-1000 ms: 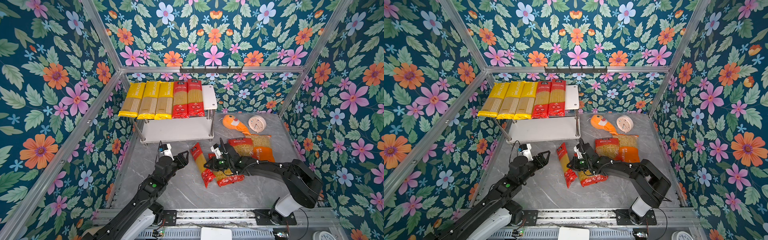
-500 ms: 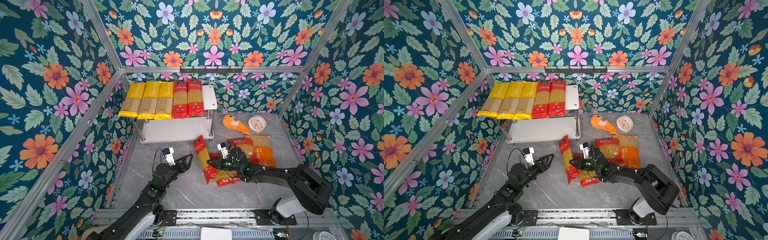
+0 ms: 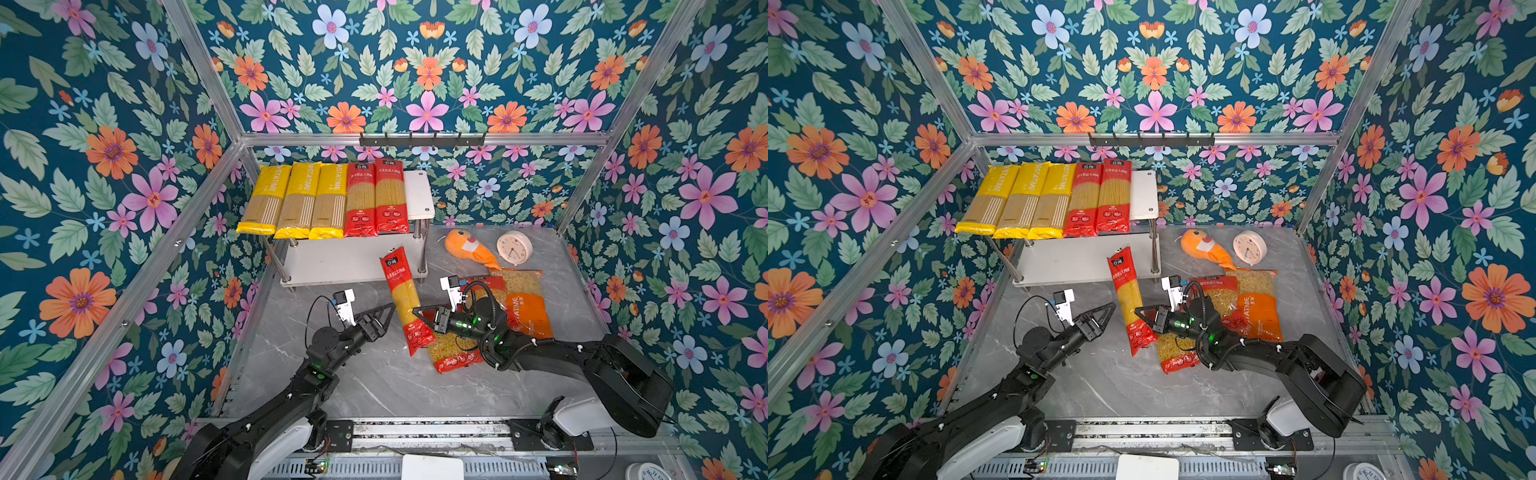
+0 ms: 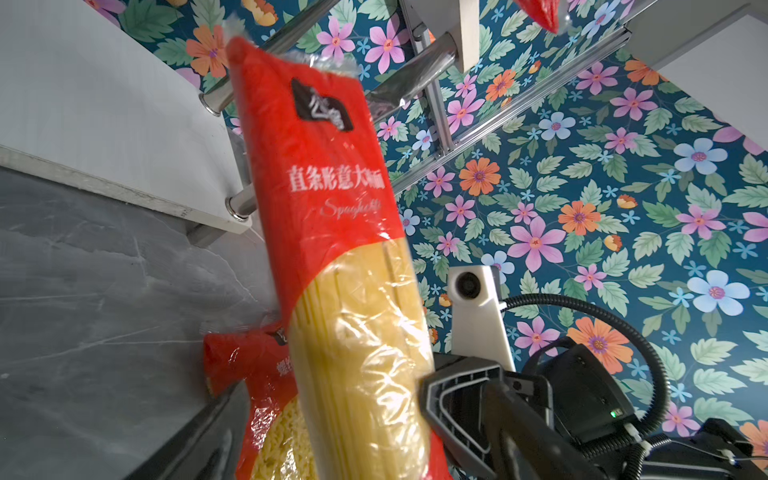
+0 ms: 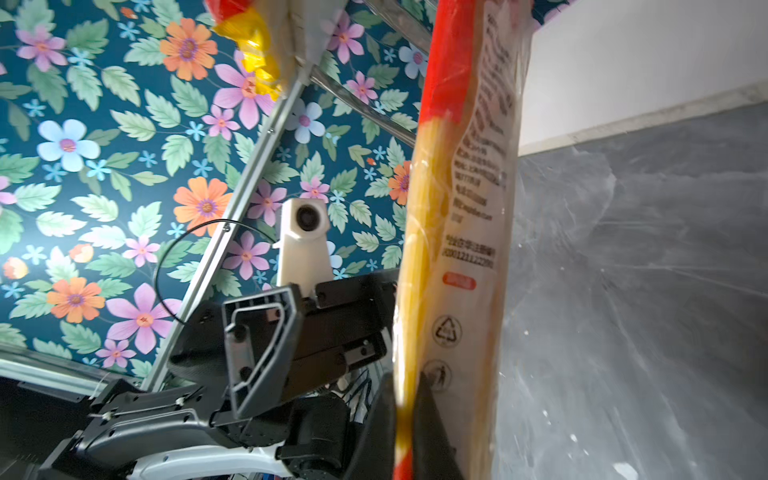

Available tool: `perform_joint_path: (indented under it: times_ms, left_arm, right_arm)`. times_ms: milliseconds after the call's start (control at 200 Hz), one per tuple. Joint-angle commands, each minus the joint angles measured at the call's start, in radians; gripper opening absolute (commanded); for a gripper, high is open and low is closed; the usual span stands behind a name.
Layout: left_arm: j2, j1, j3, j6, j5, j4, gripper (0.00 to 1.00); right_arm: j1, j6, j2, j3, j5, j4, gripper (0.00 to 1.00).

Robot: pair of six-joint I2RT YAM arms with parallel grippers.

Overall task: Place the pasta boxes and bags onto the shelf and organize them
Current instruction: 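Swing the spaghetti pack upright with the right gripper while left gripper closes on it, then lift the upright spaghetti pack with both grippers above the table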

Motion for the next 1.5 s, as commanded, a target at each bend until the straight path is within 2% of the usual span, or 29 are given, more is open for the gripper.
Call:
perform_joint_path:
  times_ms: [0, 195, 350, 530, 765, 965, 1165, 1305, 1495]
  left_arm:
    - [0.040, 0.000, 0.022, -0.017, 0.050, 0.159, 0.90]
    - [0.097, 0.000, 0.063, -0.021, 0.109, 0.241, 0.85]
    - [0.118, -0.002, 0.070, -0.025, 0.127, 0.294, 0.80]
    - [0.154, -0.007, 0.081, -0.024, 0.150, 0.357, 0.69]
    - [0.229, -0.081, 0.092, 0.019, 0.125, 0.415, 0.69]
    - [0.311, -0.140, 0.191, 0.018, 0.155, 0.450, 0.52]
    - [0.357, -0.189, 0.230, 0.036, 0.158, 0.455, 0.36]
    - [0.364, -0.213, 0.259, 0.051, 0.158, 0.443, 0.26]
    - [0.335, -0.231, 0.310, 0.106, 0.145, 0.346, 0.19]
  right_arm:
    - [0.001, -0.023, -0.012, -0.002, -0.071, 0.289, 0.00]
    - [0.001, 0.064, 0.040, -0.020, -0.138, 0.436, 0.00]
    - [0.005, 0.070, 0.021, -0.017, -0.162, 0.437, 0.00]
    - [0.005, 0.083, 0.017, -0.047, -0.156, 0.437, 0.00]
    - [0.015, 0.065, -0.041, -0.101, -0.128, 0.434, 0.00]
    - [0.011, 0.016, -0.134, -0.166, -0.073, 0.320, 0.00]
    - [0.008, -0.017, -0.216, -0.219, -0.038, 0.253, 0.01]
    - [0.008, -0.064, -0.273, -0.216, -0.038, 0.131, 0.07]
    - [0.008, -0.121, -0.350, -0.211, -0.019, -0.011, 0.21]
